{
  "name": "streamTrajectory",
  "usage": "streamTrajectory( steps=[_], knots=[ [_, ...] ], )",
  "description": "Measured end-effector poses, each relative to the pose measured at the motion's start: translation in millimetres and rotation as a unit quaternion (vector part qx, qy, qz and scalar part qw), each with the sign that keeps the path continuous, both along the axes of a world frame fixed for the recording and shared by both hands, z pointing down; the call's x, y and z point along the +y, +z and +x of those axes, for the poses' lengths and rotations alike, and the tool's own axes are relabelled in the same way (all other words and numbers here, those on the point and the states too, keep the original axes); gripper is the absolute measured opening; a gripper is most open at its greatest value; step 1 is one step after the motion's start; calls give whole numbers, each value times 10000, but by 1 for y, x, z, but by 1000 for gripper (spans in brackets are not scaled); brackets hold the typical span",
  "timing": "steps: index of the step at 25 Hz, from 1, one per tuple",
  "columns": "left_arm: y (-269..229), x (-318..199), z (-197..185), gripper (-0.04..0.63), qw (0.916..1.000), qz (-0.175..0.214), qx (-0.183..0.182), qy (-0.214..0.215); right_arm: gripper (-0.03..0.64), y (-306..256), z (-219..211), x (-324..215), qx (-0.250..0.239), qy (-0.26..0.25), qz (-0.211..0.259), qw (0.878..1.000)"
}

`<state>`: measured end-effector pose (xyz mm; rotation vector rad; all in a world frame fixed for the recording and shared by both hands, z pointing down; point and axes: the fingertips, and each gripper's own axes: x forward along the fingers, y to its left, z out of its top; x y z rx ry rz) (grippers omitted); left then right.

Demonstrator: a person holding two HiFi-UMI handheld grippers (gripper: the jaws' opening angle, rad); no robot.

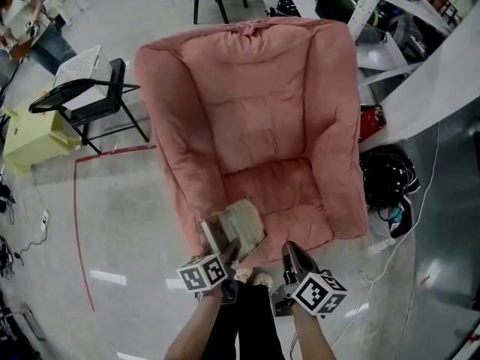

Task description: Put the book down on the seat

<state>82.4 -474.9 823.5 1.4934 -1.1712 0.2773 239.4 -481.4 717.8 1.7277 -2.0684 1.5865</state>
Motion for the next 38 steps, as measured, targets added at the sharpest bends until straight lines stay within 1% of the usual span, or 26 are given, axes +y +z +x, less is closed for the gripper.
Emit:
streamTrajectory(
  steps=[8,12,15,17,19,21,23,26,28,31,35,38],
  knots=[
    [-38,8,-36,287,9987,248,-412,-178,14,-38,-12,7,44,-146,228,9996],
    [-66,7,-47,285,9969,470,-552,-292,14,-64,-20,10,45,-251,420,9988],
    [-88,6,-48,285,9951,681,-658,-271,14,-85,-21,14,45,-260,542,9982],
    [-108,3,-47,262,9937,863,-671,-254,14,-99,-22,17,49,-266,629,9977],
    [-128,2,-45,210,9925,1044,-611,-203,14,-112,-24,21,47,-272,704,9971],
    [-149,3,-39,162,9904,1260,-564,-53,14,-124,-26,26,31,-259,779,9966],
    [-172,4,-33,116,9861,1542,-596,135,14,-136,-26,29,12,-252,882,9958],
    [-206,1,-23,61,9771,1973,-703,383,14,-155,-22,32,24,-222,1053,9942],
    [-227,2,-13,40,9701,2241,-748,558,13,-165,-15,35,63,-128,1127,9935],
    [-257,8,6,23,9575,2619,-794,914,14,-179,-4,45,99,34,1219,9925],
    [-290,16,34,14,9459,2960,-517,1222,14,-196,5,57,127,111,1358,9906],
    [-307,25,54,11,9387,3110,-291,1457,12,-208,10,63,170,142,1472,9889]
  ],
)
